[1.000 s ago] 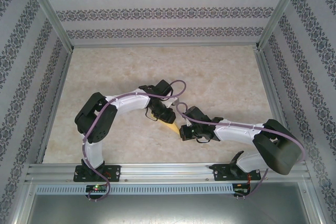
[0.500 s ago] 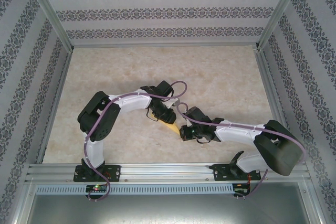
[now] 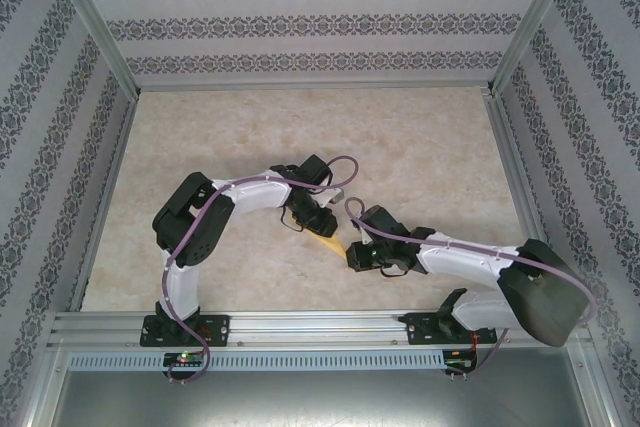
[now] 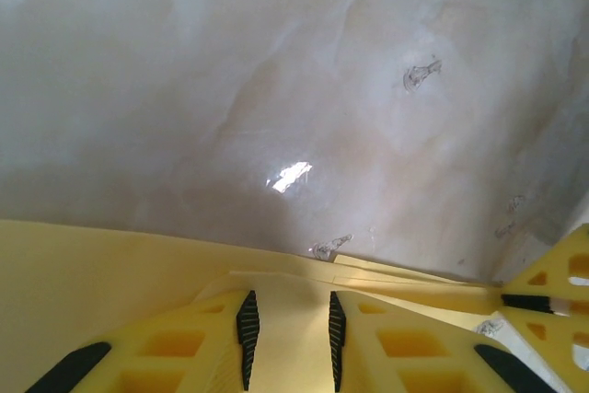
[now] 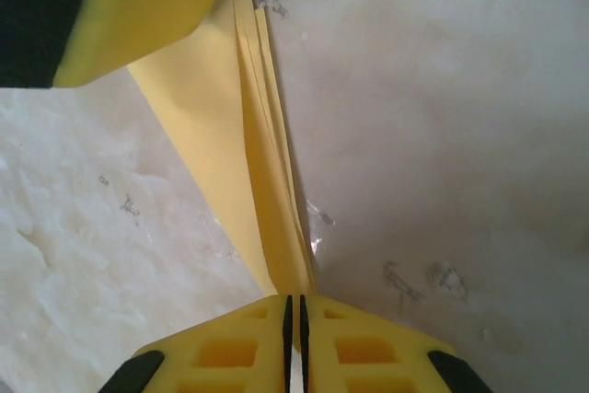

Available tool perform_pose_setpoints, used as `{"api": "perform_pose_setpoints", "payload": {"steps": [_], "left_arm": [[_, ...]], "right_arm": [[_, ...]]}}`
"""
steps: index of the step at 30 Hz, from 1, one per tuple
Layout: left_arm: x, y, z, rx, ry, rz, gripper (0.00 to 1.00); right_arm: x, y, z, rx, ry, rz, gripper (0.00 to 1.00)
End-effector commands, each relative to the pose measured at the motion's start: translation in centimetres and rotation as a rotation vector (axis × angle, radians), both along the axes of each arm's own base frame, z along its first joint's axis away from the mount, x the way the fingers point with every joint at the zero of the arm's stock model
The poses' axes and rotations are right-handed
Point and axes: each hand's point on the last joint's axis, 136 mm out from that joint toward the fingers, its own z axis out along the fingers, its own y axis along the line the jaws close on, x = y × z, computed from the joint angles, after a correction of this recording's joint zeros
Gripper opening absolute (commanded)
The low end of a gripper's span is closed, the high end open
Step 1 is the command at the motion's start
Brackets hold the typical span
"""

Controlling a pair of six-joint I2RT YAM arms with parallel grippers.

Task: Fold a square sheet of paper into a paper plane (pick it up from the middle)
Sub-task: Fold the wing for the fifth time at the center of the table.

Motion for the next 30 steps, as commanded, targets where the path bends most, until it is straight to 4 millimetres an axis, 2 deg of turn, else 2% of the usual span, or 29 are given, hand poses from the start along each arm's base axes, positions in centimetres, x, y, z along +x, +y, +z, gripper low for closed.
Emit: {"api": "perform_pose_setpoints", "payload": {"steps": [1,6,10,19,25,30], "left_arm": [[-0.2,0.3,-1.8,0.028,0.004,-0.032,0.32],[-0.2,0.3,-1.9,0.028,0.008,-0.035,0.32],[-0.2,0.2,-1.9,0.024,0.008,-0.037,0.32],[-0.1,0.1,-2.1,0.015,0.013,-0.031,0.32],[-0.1,0.1,-2.2,0.005,0.019,-0.031,0.32],[-0.4,0.4,-2.5,0.008,0.026,-0.033,0.32]], "right_arm": [[-0.3,-0.3,1.6,0.021,0.002,-0.008,0.15],[1.2,1.1,4.2,0.149,-0.033,-0.026,0.13],[1.7,2.8,5.0,0.245,-0.021,-0.027,0.11],[2.5,4.5,3.2,0.282,0.019,-0.027,0.06],[2.5,3.0,0.8,0.198,0.04,-0.035,0.05],[2.5,1.7,-0.3,0.168,0.054,-0.054,0.05]]}}
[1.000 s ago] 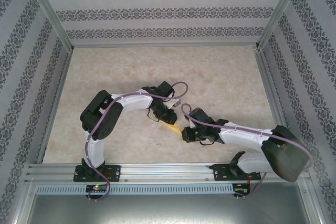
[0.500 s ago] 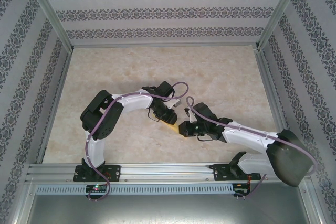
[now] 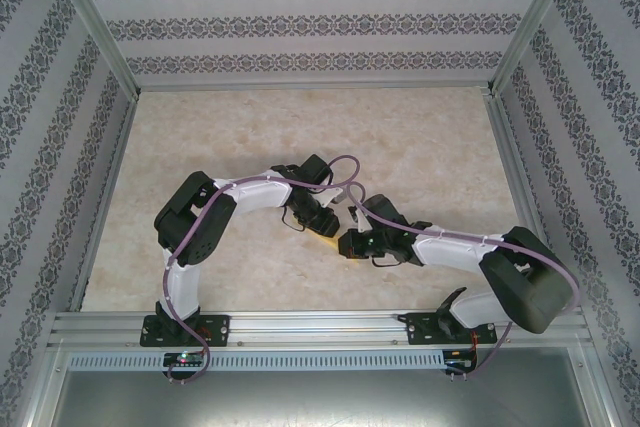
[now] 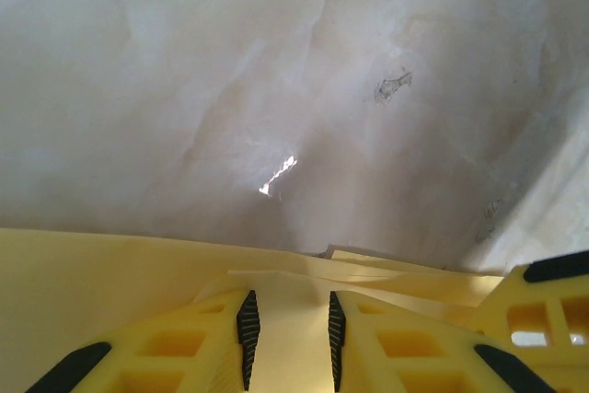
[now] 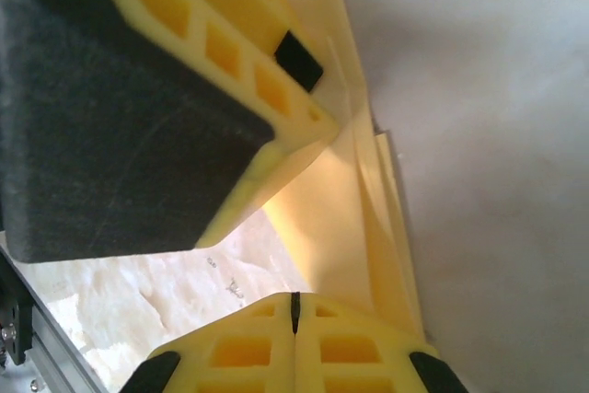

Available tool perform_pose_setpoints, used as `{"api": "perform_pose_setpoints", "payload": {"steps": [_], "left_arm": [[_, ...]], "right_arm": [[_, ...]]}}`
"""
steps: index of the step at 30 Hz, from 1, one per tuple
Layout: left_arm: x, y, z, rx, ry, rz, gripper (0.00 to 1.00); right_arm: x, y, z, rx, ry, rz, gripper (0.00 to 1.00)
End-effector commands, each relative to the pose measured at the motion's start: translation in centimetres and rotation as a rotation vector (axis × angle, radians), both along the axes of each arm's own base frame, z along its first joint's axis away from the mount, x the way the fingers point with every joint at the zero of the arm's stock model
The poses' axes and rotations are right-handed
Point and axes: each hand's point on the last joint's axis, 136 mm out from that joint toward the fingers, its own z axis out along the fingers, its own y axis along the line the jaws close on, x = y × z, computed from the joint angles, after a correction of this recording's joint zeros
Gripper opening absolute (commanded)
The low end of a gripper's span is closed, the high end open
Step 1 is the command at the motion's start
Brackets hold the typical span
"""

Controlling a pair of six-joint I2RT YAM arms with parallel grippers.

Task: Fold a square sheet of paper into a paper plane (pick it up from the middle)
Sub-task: Fold the wing for the fifth time at the center of the table.

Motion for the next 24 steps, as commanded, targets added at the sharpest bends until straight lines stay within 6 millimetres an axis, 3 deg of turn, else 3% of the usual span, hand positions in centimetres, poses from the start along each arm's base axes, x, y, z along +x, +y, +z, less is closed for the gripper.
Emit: {"api": "perform_pose_setpoints", "payload": {"steps": [1,16,24], "left_arm": [[-0.5,1.2,-2.7,0.048,0.028,-0.009,0.32],[-0.1,1.2,-2.9,0.052,0.031,-0.004,0.32],[-0.1,1.2,-3.3,0.055,0.039,-0.003,0.32]], "right_arm": [[-0.3,-1.0,-1.3,-0.036,0.01,0.004,0.05],[-1.1,-3.4,-3.6,-0.15,0.034,-0.002,0.05],[-0.8,-3.1,-0.8,-0.114,-0.025,0.008,0.08]]}}
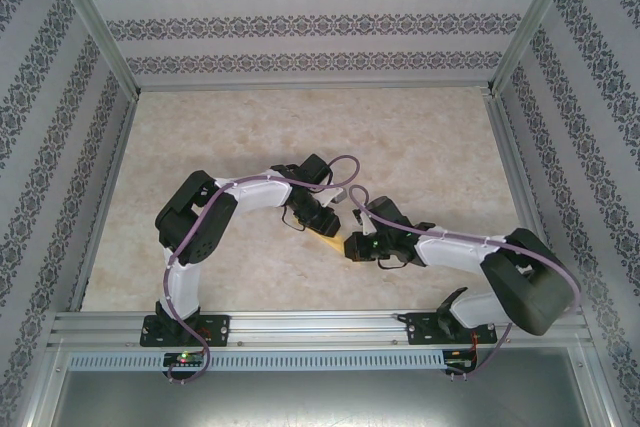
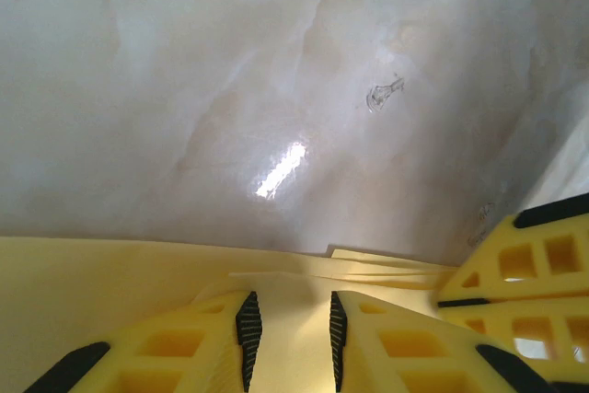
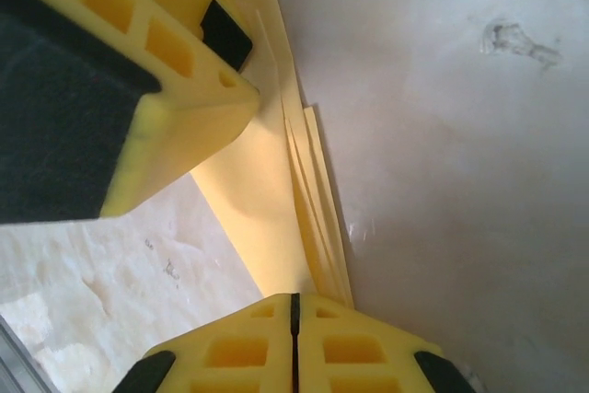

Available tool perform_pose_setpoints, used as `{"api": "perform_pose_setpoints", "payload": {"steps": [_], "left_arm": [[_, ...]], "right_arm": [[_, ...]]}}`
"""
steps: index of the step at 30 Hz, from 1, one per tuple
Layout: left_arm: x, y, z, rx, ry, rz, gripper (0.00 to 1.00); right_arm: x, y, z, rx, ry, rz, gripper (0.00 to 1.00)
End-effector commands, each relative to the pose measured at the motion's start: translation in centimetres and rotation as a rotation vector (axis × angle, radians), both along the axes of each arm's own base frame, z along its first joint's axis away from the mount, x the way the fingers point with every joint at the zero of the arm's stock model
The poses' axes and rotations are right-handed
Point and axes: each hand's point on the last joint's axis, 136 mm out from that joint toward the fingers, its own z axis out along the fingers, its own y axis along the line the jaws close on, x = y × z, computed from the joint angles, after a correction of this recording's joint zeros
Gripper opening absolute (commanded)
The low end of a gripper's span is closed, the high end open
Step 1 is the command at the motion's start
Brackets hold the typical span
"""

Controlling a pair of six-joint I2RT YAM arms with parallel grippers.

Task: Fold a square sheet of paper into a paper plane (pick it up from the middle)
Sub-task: Fold the wing for the fifth time at the center of the table.

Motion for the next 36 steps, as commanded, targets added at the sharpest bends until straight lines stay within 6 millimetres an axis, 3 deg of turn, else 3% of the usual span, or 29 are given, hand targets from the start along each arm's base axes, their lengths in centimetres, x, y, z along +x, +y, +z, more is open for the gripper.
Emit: {"api": "perform_pose_setpoints", "payload": {"steps": [1,9,16,36], "left_arm": [[-0.1,1.3,-3.2,0.075,0.026,0.001,0.32],[0.2,0.9,-3.0,0.055,0.024,0.01,0.32],[0.3,0.8,-3.0,0.052,0.026,0.015,0.33],[0.3,1.0,-3.7,0.053,0.052,0.009,0.33]], "right_arm": [[-0.3,-1.7,0.3,-0.061,-0.03,-0.009,0.08],[-0.9,-2.4,-0.1,-0.107,-0.041,0.021,0.24],[-1.1,-0.4,-0.2,-0.038,-0.014,0.082,0.24],[-1.0,0.6,0.5,-0.001,-0.022,0.126,0.21]]}}
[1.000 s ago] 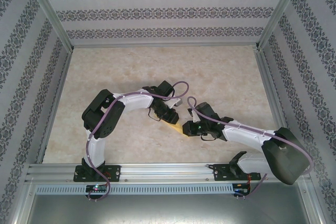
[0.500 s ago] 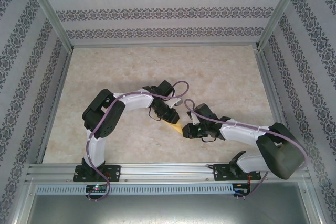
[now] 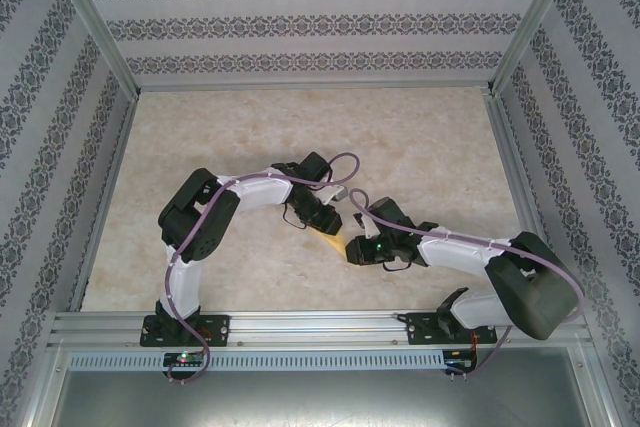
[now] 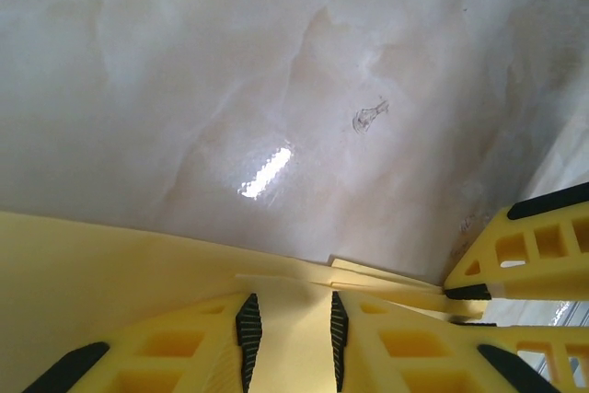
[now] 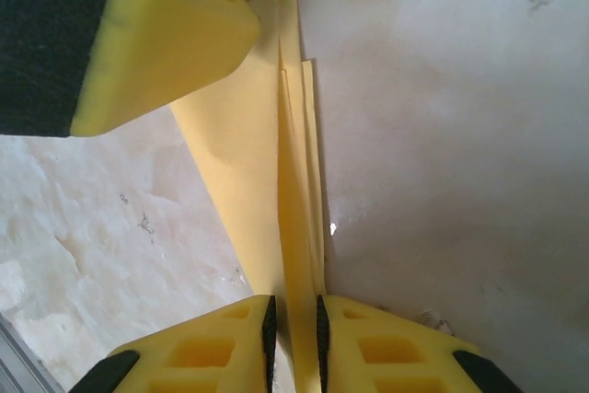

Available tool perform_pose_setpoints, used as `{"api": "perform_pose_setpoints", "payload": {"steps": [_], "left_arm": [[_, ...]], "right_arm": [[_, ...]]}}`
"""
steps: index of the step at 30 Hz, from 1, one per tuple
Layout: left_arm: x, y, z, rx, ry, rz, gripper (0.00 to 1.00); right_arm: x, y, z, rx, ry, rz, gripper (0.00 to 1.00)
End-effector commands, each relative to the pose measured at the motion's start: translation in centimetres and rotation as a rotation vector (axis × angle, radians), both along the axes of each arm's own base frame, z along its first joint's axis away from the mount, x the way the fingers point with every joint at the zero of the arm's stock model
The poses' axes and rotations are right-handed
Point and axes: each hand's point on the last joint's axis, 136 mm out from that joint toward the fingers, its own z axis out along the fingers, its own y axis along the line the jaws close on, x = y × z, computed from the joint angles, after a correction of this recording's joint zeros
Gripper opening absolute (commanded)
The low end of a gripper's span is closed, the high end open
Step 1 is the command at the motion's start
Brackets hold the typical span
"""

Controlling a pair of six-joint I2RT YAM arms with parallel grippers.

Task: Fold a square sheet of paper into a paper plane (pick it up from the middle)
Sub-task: Fold the wing for the fifth time at the center of the table.

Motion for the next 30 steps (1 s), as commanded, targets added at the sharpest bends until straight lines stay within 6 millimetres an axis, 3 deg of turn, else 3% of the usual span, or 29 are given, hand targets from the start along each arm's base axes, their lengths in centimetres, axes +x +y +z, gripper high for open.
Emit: {"api": "perform_pose_setpoints", "payload": {"steps": [1,11,22,30], "left_arm": [[-0.07,1.55,-3.75,0.095,0.024,0.008,0.33],[-0.12,1.7,-4.14,0.099,0.036,0.007,0.33],[-0.27,1.74,-4.17,0.098,0.045,0.001,0.33],[-0.35,1.75,-4.16,0.094,0.052,-0.007,0.33]], "right_arm": [[0.08,1.41,0.97,0.038,-0.025,0.054,0.22],[-0.1,1.57,1.42,0.04,-0.035,0.068,0.23],[0.3,1.49,0.93,0.024,-0.022,0.056,0.07],[0.62,1.05,0.96,0.033,-0.01,0.021,0.06]]}}
